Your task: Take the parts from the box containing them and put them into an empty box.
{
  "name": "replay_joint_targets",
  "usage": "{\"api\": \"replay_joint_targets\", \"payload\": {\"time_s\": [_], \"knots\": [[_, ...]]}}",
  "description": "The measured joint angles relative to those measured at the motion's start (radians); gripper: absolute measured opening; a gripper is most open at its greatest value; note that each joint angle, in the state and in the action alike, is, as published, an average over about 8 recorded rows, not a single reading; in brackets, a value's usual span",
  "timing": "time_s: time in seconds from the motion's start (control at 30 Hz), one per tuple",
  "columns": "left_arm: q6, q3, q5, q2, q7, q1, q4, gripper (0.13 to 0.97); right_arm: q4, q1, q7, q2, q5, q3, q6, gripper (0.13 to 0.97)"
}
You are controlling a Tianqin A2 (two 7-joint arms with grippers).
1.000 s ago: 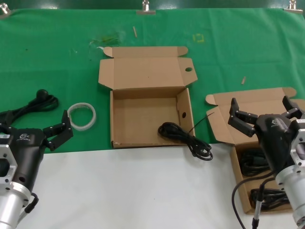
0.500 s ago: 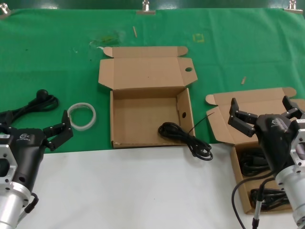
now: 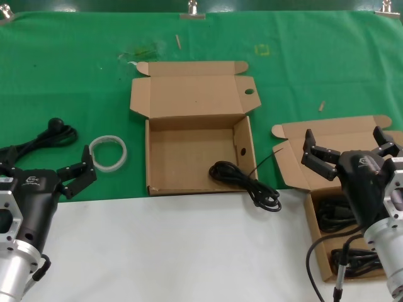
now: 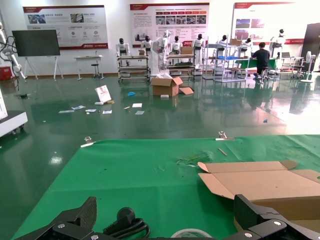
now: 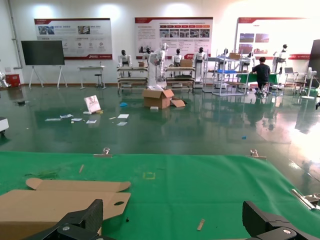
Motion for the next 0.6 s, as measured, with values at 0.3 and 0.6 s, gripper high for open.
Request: {"api": "replay_joint_targets", "payload": {"time_s": [0.3, 0.6], "knots": [[0.0, 0.0, 0.0, 0.0, 0.0, 0.0, 0.0, 0.966, 0.0, 0.0, 0.0, 0.0, 0.0, 0.0, 0.0, 0.966], [0.0, 0.0, 0.0, 0.0, -0.001, 0.0, 0.0, 0.966, 0.0, 0.0, 0.0, 0.0, 0.0, 0.0, 0.0, 0.966]]}}
